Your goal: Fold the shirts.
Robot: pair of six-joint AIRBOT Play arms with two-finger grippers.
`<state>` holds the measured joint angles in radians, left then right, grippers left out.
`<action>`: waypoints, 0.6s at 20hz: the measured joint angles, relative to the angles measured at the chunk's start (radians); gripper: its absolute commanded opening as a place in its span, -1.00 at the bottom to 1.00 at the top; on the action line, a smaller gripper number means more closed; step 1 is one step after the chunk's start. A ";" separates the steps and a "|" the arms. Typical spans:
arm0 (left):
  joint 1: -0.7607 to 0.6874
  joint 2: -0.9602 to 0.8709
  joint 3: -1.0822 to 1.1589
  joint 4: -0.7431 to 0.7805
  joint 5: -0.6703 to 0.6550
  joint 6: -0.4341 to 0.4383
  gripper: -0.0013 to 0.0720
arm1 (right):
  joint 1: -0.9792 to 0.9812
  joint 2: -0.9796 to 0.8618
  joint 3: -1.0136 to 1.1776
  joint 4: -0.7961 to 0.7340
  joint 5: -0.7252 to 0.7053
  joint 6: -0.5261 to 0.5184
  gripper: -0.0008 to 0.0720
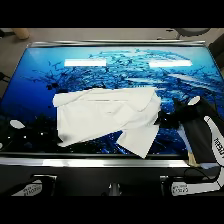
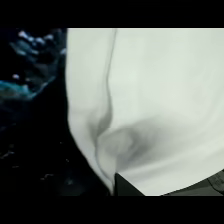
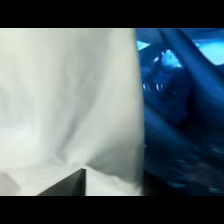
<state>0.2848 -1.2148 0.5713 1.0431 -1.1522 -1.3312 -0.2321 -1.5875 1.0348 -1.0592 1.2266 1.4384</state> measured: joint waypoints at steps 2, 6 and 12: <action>0.002 0.039 0.019 0.006 -0.004 0.004 -0.89 | 0.000 0.000 0.001 0.014 -0.033 -0.008 -0.93; 0.000 0.191 0.200 -0.023 -0.026 0.007 -0.89 | 0.000 0.107 0.135 0.039 -0.016 -0.044 -0.93; -0.001 0.465 0.922 0.015 0.174 -0.011 -0.89 | -0.002 0.571 0.628 -0.036 -0.164 -0.060 -0.93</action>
<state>0.2840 -0.7502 1.4937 1.0580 -0.9783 -1.3418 -0.2340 -1.0168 1.6627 -1.0954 1.0630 1.3781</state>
